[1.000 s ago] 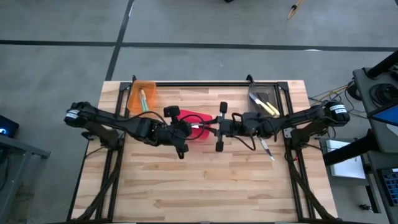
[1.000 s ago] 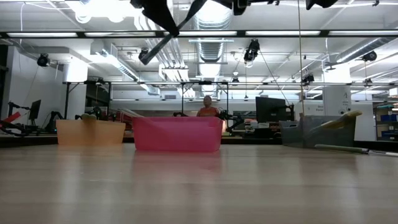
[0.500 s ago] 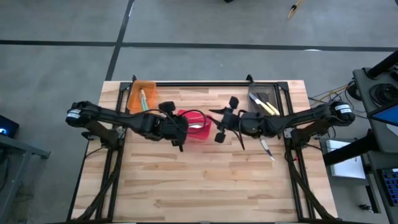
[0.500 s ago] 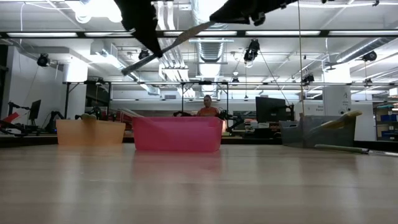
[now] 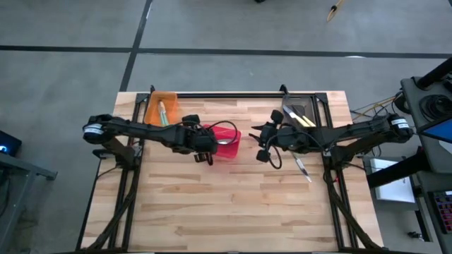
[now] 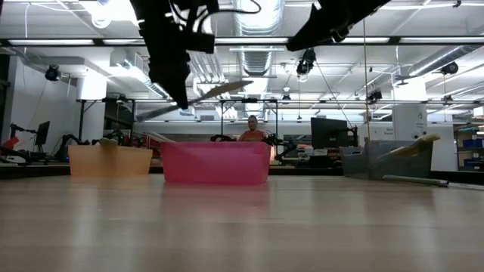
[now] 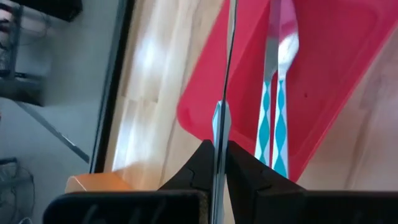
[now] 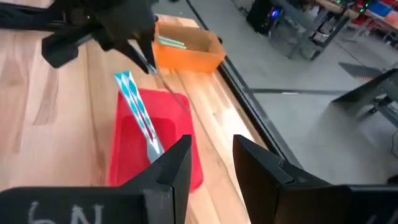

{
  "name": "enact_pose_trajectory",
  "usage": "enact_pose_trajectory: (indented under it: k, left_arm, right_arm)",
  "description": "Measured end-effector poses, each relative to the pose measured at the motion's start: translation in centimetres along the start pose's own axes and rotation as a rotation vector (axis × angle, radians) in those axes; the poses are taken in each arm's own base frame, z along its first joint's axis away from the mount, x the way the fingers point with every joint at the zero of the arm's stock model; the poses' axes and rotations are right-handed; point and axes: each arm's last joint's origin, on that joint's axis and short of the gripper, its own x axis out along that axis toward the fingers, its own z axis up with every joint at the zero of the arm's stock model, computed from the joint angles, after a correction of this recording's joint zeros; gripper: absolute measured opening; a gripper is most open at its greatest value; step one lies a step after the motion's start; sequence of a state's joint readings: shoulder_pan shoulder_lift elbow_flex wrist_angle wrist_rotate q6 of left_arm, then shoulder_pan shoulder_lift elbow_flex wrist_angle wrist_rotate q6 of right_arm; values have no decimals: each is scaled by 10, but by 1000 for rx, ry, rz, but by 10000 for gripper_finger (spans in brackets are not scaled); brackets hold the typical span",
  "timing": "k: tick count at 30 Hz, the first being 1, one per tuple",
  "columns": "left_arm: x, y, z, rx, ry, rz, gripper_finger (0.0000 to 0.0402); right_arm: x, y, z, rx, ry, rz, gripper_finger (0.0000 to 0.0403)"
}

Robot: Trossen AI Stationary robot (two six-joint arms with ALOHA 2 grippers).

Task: Sort silverware by color (type)
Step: Put the white patterned table knife into the red bin

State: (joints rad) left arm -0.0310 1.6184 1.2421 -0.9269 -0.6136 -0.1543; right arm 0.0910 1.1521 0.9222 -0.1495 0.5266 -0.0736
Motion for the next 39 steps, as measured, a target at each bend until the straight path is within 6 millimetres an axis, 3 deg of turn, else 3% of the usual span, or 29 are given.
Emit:
enact_pose_trajectory:
  k: [23,39]
  left_arm:
    - [26,-17,7,140,202,-9,8]
    - [37,3,15,162,198,-12,9]
  right_arm:
    - [-1,0,-10,-5,72,5,109]
    - [0,1,-15,-1,85,5,109]
